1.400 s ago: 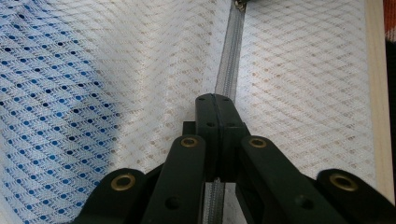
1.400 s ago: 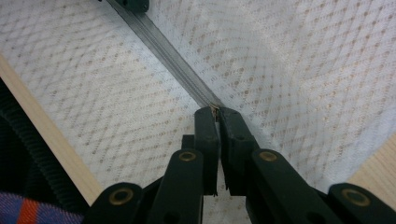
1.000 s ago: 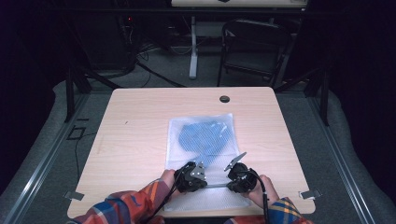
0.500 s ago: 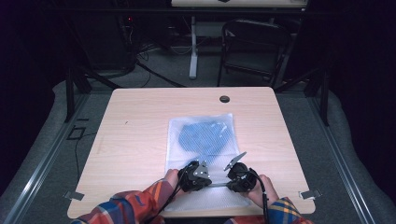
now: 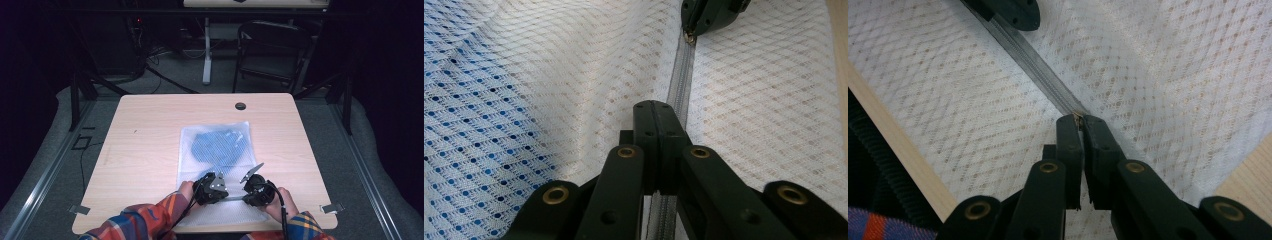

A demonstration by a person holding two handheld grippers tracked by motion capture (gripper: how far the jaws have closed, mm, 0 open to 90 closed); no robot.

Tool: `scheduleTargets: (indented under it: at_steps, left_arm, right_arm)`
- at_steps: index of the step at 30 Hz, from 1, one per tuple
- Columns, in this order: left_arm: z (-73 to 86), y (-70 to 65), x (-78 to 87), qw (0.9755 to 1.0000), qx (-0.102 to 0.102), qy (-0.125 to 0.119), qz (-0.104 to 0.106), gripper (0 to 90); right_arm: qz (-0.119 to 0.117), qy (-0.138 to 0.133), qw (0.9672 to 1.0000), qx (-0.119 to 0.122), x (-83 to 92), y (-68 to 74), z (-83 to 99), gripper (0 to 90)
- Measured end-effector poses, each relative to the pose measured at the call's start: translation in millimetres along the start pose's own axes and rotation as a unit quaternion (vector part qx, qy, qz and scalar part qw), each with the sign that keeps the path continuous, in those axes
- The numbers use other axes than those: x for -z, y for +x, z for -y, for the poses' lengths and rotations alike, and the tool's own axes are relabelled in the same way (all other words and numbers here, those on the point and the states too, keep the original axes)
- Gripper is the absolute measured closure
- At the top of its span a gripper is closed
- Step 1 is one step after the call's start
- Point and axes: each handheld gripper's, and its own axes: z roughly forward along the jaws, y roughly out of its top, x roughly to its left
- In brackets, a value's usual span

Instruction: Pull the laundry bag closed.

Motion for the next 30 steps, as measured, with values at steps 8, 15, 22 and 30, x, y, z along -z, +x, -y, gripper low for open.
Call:
scheduleTargets:
  at_steps: [8,15,22,30]
  left_arm:
    - [-0.1,-0.1,0.2,1.0,-0.001,0.001,0.001,90.0]
    - [0.1,0.3,0.2,1.0,-0.001,0.001,0.003,90.0]
    - [0.0,0.2,0.4,1.0,-0.001,0.002,0.003,90.0]
    - [-0.1,0.6,0.4,1.0,-0.002,0.002,0.004,90.0]
  right_arm:
    - [0.0,0.003,1.0,0.0,1.2,-1.9,0.9,86.8]
    - [-0.002,0.002,1.0,-0.001,2.8,-3.4,2.1,86.8]
    - [0.0,-0.001,1.0,-0.009,5.9,-7.2,6.5,86.8]
    - [-0.001,-0.006,0.9999,-0.016,7.9,-8.8,9.6,86.8]
